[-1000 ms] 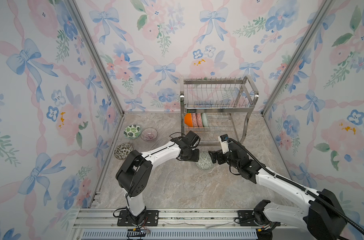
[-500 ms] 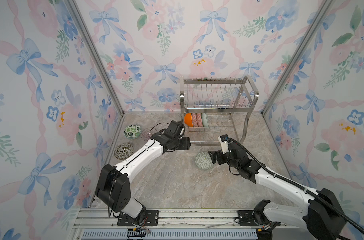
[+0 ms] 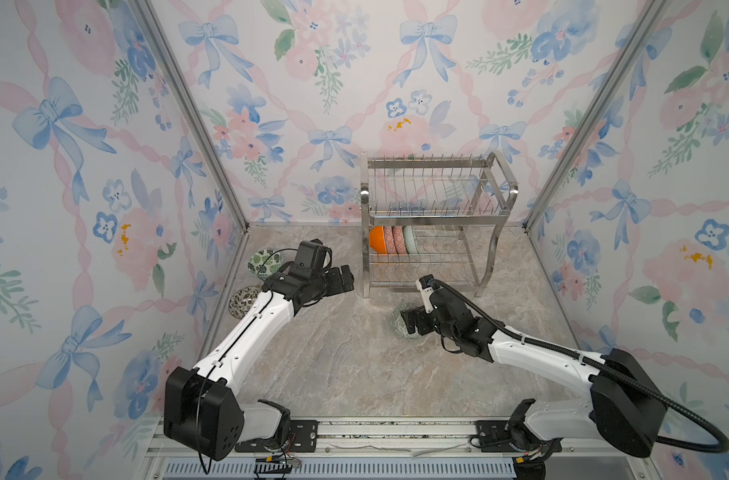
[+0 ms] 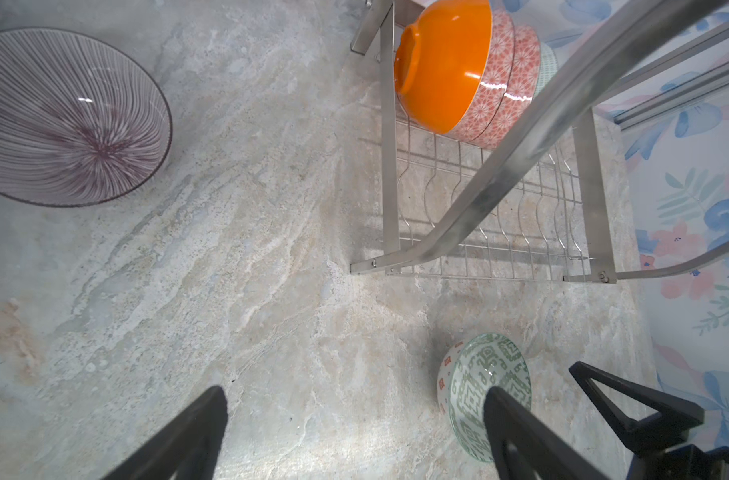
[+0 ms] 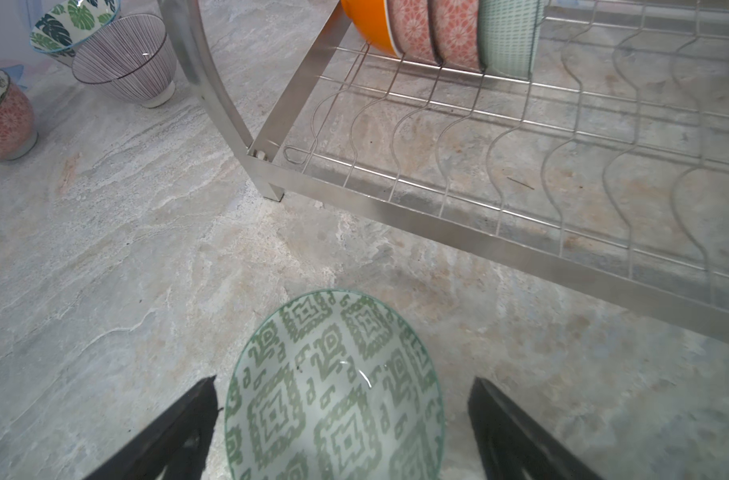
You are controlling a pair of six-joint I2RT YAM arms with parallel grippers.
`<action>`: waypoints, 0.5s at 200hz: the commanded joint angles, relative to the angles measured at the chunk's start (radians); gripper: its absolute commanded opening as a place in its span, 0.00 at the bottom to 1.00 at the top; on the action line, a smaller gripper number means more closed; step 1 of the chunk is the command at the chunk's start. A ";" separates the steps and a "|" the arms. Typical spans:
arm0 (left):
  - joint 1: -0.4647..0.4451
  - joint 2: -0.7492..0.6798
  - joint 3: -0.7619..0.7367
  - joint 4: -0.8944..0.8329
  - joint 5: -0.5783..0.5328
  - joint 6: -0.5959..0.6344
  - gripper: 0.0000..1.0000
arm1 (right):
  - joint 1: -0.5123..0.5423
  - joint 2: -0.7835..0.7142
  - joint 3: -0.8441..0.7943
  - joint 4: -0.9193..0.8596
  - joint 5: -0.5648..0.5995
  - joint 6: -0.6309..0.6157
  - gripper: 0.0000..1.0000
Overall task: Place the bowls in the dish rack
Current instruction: 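Reach the right gripper to the bowl rim while the left gripper holds it, then close the right gripper on the bowl rim while the left gripper releases and withdraws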
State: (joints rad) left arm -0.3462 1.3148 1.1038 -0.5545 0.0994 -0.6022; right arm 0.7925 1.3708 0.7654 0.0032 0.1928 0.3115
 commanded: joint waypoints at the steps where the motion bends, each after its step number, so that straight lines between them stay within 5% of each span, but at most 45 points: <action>1: 0.023 -0.051 -0.062 -0.003 0.073 0.004 0.98 | 0.038 0.059 0.055 -0.034 0.040 0.039 0.96; 51: 0.165 -0.166 -0.288 0.173 0.398 -0.051 0.98 | 0.107 0.205 0.146 -0.080 0.068 0.090 0.96; 100: 0.193 -0.182 -0.430 0.253 0.472 -0.105 0.98 | 0.158 0.334 0.233 -0.164 0.137 0.121 0.96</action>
State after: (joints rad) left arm -0.1623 1.1507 0.7330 -0.3702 0.4839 -0.6647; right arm 0.9264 1.6547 0.9466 -0.0799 0.2684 0.4011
